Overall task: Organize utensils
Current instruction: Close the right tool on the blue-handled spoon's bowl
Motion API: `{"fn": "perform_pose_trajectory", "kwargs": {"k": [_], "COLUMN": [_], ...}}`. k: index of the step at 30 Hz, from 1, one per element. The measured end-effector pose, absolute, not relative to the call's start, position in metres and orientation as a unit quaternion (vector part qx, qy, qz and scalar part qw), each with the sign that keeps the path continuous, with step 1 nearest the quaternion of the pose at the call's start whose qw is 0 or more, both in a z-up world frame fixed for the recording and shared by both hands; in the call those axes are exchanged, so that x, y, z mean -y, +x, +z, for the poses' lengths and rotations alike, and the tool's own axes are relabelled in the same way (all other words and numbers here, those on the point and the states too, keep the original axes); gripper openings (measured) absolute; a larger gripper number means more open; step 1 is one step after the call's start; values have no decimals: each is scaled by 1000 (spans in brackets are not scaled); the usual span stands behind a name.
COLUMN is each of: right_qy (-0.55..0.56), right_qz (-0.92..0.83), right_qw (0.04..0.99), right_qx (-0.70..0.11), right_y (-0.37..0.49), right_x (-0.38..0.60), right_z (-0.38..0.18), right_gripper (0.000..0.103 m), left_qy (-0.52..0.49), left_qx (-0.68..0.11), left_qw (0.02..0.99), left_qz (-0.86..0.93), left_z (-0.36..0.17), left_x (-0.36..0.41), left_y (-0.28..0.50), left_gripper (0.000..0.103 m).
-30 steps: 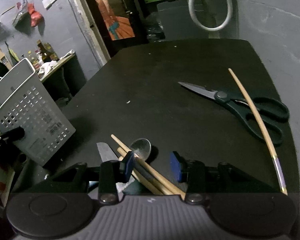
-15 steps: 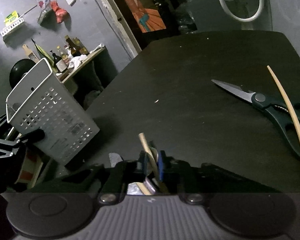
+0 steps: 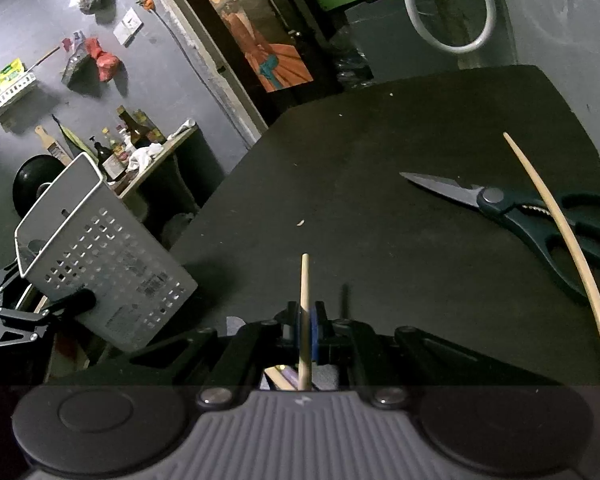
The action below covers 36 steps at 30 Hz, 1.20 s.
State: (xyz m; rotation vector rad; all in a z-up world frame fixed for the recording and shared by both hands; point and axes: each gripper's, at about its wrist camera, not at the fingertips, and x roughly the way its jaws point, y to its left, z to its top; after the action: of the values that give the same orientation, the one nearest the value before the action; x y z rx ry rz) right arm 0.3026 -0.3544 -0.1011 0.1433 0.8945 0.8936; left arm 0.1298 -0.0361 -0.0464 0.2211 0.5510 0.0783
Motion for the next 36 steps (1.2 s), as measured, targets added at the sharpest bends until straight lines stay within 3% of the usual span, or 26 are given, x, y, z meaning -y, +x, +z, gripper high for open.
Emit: {"fn": "perform_pose_trajectory", "kwargs": {"k": [11,13,14,16,27,36], "right_qy": [-29,-24,-18,-10,6,-28], "right_qz": [382,377,378,386,451,450], "right_qw": [815,819,821,822,805,788], "right_qx": [-435,-433,-428,-418,-385,-419], "right_y": [293,292,292,295,296,306], "right_x": [354,351,350,349,330,318], "right_z": [-96,-94,-93,-91,-76,-97], "right_gripper": [8,18,30,35,36,38], "left_qy": [111,112,112,112,112,113], "left_qx": [-272,-273,-273,-273,-273,-274], "left_qw": [955,955,955,955,955,955], "left_qz": [37,36,36,36,36,37], "left_z": [-46,-45,-45,-46,-45,-45], "left_x": [37,39,38,39,39,39], "left_y": [131,132,131,131,131,131], "left_gripper": [84,84,84,84,84,85]}}
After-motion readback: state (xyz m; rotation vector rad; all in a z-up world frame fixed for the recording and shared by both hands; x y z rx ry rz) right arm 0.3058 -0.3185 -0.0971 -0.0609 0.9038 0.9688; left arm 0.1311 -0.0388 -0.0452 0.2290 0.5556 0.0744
